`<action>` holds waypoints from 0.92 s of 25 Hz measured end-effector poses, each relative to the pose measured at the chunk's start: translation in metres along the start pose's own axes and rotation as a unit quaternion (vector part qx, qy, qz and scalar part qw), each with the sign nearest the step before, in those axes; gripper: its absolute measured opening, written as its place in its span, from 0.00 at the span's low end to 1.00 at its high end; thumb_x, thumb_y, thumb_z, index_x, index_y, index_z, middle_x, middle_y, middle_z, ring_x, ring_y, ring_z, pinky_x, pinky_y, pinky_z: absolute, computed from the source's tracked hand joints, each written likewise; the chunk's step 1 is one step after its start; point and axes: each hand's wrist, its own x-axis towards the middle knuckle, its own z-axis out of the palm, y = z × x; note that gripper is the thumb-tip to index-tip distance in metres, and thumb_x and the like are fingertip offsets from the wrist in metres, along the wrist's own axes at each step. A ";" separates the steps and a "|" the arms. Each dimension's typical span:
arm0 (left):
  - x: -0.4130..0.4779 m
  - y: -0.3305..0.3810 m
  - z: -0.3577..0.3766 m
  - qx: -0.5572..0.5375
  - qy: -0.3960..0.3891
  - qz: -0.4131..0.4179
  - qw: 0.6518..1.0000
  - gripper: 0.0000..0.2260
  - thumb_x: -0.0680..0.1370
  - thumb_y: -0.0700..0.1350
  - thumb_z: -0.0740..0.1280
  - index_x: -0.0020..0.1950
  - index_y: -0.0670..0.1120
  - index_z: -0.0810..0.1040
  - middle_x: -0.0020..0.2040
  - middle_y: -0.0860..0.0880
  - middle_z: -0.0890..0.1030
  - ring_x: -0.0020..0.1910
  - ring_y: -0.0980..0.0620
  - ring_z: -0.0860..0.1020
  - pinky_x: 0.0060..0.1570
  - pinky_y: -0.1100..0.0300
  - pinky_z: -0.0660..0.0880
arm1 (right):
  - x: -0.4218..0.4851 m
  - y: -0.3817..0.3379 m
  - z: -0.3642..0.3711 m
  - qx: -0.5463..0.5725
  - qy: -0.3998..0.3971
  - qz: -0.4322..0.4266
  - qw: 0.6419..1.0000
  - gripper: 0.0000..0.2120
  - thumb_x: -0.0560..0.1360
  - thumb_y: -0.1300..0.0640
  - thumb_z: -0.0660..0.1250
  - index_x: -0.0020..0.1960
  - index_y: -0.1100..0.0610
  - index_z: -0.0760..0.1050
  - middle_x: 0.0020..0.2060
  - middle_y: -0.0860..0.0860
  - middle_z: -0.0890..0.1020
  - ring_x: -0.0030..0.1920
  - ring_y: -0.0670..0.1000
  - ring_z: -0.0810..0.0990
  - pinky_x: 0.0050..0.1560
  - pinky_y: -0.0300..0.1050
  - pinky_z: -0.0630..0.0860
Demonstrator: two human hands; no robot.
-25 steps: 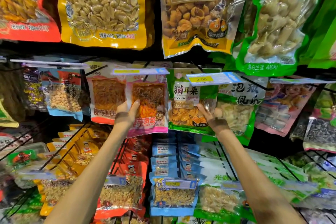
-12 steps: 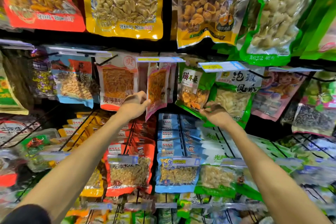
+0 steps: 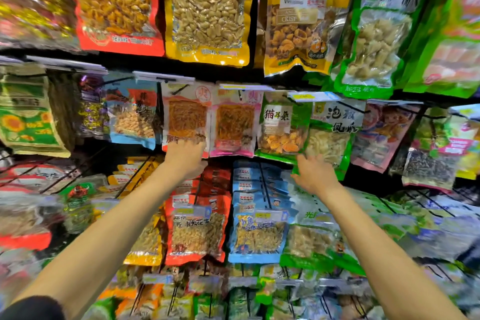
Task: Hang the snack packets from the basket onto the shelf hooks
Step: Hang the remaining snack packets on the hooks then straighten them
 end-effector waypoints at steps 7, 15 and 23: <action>-0.097 -0.033 -0.004 0.018 -0.042 -0.034 0.998 0.25 0.80 0.60 0.60 0.72 0.48 0.64 0.68 0.41 0.70 0.69 0.38 0.66 0.64 0.40 0.65 | -0.064 -0.055 0.002 0.018 -0.028 -0.028 0.999 0.25 0.80 0.44 0.61 0.71 0.57 0.64 0.67 0.58 0.69 0.67 0.61 0.68 0.62 0.58 0.69; -0.220 -0.099 0.049 -0.003 -0.071 -0.057 0.996 0.22 0.80 0.58 0.62 0.68 0.47 0.70 0.65 0.40 0.75 0.65 0.37 0.71 0.60 0.43 0.69 | -0.143 -0.155 0.048 0.078 -0.045 -0.116 0.989 0.23 0.79 0.48 0.63 0.69 0.60 0.69 0.66 0.61 0.71 0.66 0.63 0.70 0.61 0.59 0.72; -0.277 -0.149 0.152 -0.059 -0.156 -0.075 0.983 0.19 0.80 0.56 0.62 0.63 0.43 0.72 0.58 0.40 0.78 0.60 0.38 0.74 0.52 0.45 0.73 | -0.182 -0.246 0.112 0.052 -0.142 -0.170 0.974 0.23 0.81 0.47 0.61 0.69 0.61 0.67 0.68 0.60 0.69 0.67 0.63 0.69 0.59 0.58 0.71</action>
